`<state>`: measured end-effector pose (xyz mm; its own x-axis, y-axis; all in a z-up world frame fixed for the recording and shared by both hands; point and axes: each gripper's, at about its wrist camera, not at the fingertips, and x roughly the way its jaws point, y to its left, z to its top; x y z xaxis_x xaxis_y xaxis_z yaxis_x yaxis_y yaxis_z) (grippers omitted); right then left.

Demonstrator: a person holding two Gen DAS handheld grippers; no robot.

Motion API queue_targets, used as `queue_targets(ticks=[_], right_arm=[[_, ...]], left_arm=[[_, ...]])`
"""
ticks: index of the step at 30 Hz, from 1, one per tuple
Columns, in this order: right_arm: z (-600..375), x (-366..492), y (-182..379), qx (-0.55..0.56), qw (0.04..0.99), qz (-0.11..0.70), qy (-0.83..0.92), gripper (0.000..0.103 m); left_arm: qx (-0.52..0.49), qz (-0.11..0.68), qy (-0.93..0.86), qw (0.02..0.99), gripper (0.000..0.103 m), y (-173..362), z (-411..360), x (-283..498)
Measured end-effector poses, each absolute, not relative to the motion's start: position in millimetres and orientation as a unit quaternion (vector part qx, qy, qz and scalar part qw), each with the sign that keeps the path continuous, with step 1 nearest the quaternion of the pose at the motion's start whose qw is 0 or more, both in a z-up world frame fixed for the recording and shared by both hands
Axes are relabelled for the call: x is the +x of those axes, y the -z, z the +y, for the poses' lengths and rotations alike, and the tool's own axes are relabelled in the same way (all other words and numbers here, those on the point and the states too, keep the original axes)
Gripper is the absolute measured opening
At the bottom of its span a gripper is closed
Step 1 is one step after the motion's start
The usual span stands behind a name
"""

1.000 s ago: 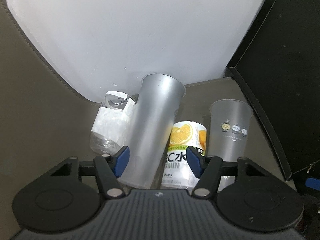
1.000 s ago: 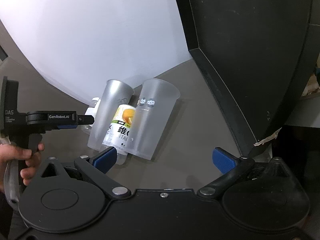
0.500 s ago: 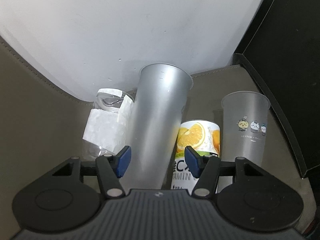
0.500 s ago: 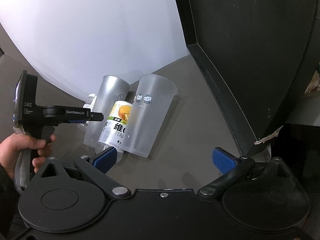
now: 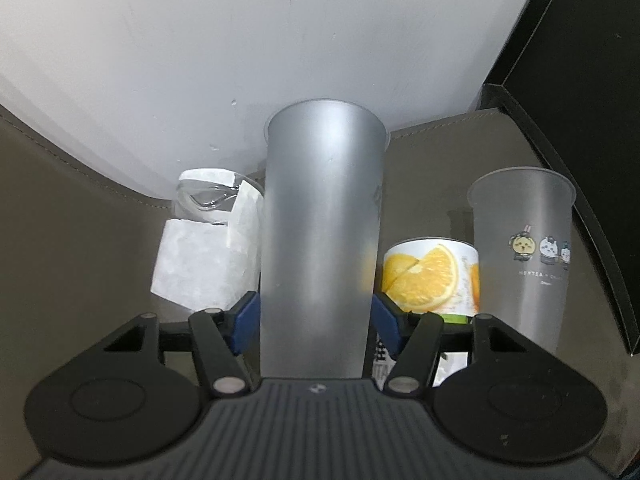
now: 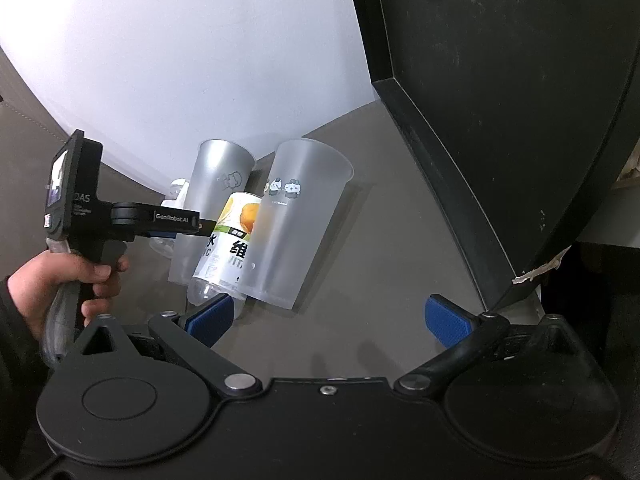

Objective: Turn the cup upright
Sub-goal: 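Close the left gripper around the body of the frosted cup, then lift the frosted cup off the seat with the left gripper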

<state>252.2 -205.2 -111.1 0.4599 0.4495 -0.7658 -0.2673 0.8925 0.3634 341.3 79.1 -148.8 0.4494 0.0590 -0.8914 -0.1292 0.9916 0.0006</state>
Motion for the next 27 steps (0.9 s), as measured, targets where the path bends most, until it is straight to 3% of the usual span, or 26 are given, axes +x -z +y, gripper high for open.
queue_targets(ticks=[8, 27], right_arm=[[-203.3, 251.7, 111.0, 0.091, 0.850, 0.475, -0.211, 0.103], [-204.9, 247.2, 109.6, 0.090, 0.854, 0.466, -0.212, 0.103]], left_arm=[[-0.037, 0.528, -0.056, 0.846, 0.061, 157.2, 79.9, 348.0], [-0.008, 0.482, -0.068, 0.874, 0.061, 110.0, 63.1, 330.4]])
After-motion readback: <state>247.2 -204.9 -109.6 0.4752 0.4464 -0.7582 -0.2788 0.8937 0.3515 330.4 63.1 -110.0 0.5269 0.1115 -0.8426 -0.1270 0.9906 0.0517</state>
